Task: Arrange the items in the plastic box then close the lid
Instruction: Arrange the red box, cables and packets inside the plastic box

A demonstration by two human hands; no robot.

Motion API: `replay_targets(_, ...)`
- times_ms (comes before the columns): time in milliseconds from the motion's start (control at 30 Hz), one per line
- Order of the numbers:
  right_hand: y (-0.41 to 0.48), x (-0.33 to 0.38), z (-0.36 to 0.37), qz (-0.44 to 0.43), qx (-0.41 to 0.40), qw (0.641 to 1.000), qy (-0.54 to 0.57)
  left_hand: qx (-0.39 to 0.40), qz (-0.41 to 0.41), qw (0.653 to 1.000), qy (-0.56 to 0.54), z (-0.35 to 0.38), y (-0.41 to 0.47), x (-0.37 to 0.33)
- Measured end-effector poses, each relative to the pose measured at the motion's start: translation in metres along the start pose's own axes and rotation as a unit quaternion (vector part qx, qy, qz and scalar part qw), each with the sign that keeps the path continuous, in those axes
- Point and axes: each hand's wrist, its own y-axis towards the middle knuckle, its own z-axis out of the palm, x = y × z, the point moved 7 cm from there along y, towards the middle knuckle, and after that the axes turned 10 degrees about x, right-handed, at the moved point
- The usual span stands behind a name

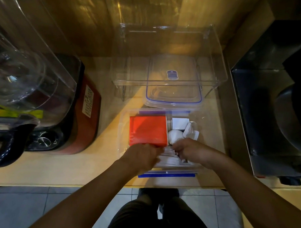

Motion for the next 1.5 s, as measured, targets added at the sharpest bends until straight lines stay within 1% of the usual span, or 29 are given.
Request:
replay_targets(67, -0.003, 0.0, -0.006, -0.018, -0.026, 0.999, -0.016, 0.009, 0.014, 0.999, -0.028, -0.002, 0.0, -0.002)
replay_targets(100, -0.005, 0.0, -0.01, -0.028, -0.045, 0.997, -0.053, 0.01, 0.019, 0.999, -0.036, -0.003, 0.001, -0.003)
replay_targets(167, -0.01, 0.001, -0.015, -0.045, -0.071, 0.982, -0.168, 0.015, 0.023, 0.999, -0.037, -0.003, 0.003, -0.003)
replay_targets(233, -0.014, 0.003, -0.013, -0.059, -0.07, 0.955, -0.282, 0.018, 0.019, 0.999, -0.038, -0.003, 0.006, -0.001)
replay_targets(267, -0.014, 0.003, -0.01, -0.063, -0.061, 0.936, -0.342, 0.019, 0.016, 0.999, -0.042, -0.003, 0.006, 0.0)
replay_targets(333, -0.014, 0.001, -0.002, -0.052, -0.045, 0.883, -0.463, 0.018, 0.013, 0.999, -0.046, -0.002, 0.007, 0.001)
replay_targets(367, -0.014, 0.0, -0.001, -0.045, -0.051, 0.857, -0.51, 0.015, 0.014, 0.999, -0.05, -0.002, 0.007, 0.001)
replay_targets(433, -0.013, 0.002, -0.002, -0.045, -0.09, 0.803, -0.587, 0.007, 0.015, 0.998, -0.06, -0.003, 0.007, 0.001)
replay_targets(467, -0.012, 0.004, -0.004, -0.046, -0.108, 0.783, -0.611, 0.004, 0.016, 0.998, -0.062, -0.004, 0.006, 0.001)
replay_targets(500, -0.011, 0.005, -0.007, -0.04, -0.118, 0.774, -0.621, 0.003, 0.016, 0.998, -0.061, -0.004, 0.007, 0.001)
replay_targets(567, -0.009, 0.005, -0.011, -0.011, -0.121, 0.78, -0.614, 0.003, 0.014, 0.998, -0.056, -0.004, 0.007, 0.0)
replay_targets(633, -0.009, 0.007, -0.017, 0.012, -0.123, 0.801, -0.586, 0.002, 0.009, 0.998, -0.059, -0.003, 0.007, 0.001)
replay_targets(667, -0.01, 0.009, -0.019, 0.015, -0.117, 0.82, -0.56, 0.002, 0.007, 0.998, -0.062, -0.003, 0.006, 0.001)
replay_targets(700, -0.012, 0.009, -0.022, 0.012, -0.102, 0.85, -0.517, 0.001, 0.006, 0.998, -0.065, -0.003, 0.006, 0.002)
replay_targets(733, -0.013, 0.009, -0.023, 0.008, -0.077, 0.885, -0.459, 0.002, 0.005, 0.998, -0.065, -0.003, 0.006, 0.002)
replay_targets(767, -0.014, 0.007, -0.022, 0.011, -0.041, 0.911, -0.41, 0.004, 0.004, 0.998, -0.066, -0.002, 0.006, 0.002)
replay_targets(800, -0.015, 0.005, -0.019, 0.016, -0.003, 0.923, -0.385, 0.004, 0.003, 0.998, -0.068, -0.002, 0.006, 0.002)
replay_targets(867, -0.015, 0.0, -0.009, 0.028, 0.051, 0.912, -0.406, 0.004, 0.002, 0.997, -0.074, -0.002, 0.006, 0.002)
replay_targets(933, -0.011, -0.007, 0.001, 0.044, 0.071, 0.888, -0.453, 0.004, 0.001, 0.997, -0.074, -0.002, 0.007, 0.002)
replay_targets(967, -0.007, -0.01, 0.004, 0.047, 0.079, 0.88, -0.467, 0.004, 0.0, 0.997, -0.074, -0.002, 0.007, 0.002)
replay_targets(1000, -0.005, -0.012, 0.007, 0.047, 0.083, 0.879, -0.468, 0.004, -0.002, 0.997, -0.075, -0.002, 0.007, 0.002)
replay_targets(1167, 0.004, -0.023, 0.015, 0.048, 0.093, 0.906, -0.41, 0.003, -0.002, 0.998, -0.068, 0.0, 0.004, 0.0)
replay_targets(1267, 0.002, -0.018, 0.016, 0.018, 0.073, 0.938, -0.339, -0.001, -0.007, 0.998, -0.064, 0.002, 0.003, 0.002)
replay_targets(1333, 0.002, -0.011, 0.012, 0.001, 0.043, 0.957, -0.286, 0.001, -0.006, 0.998, -0.057, 0.002, 0.003, 0.002)
replay_targets(1433, -0.001, -0.01, 0.004, 0.032, 0.004, 0.962, -0.27, 0.004, 0.007, 0.998, -0.067, 0.001, 0.001, -0.001)
replay_targets(1500, -0.005, -0.013, 0.003, 0.044, -0.001, 0.967, -0.252, 0.007, 0.006, 0.997, -0.075, 0.001, 0.0, -0.002)
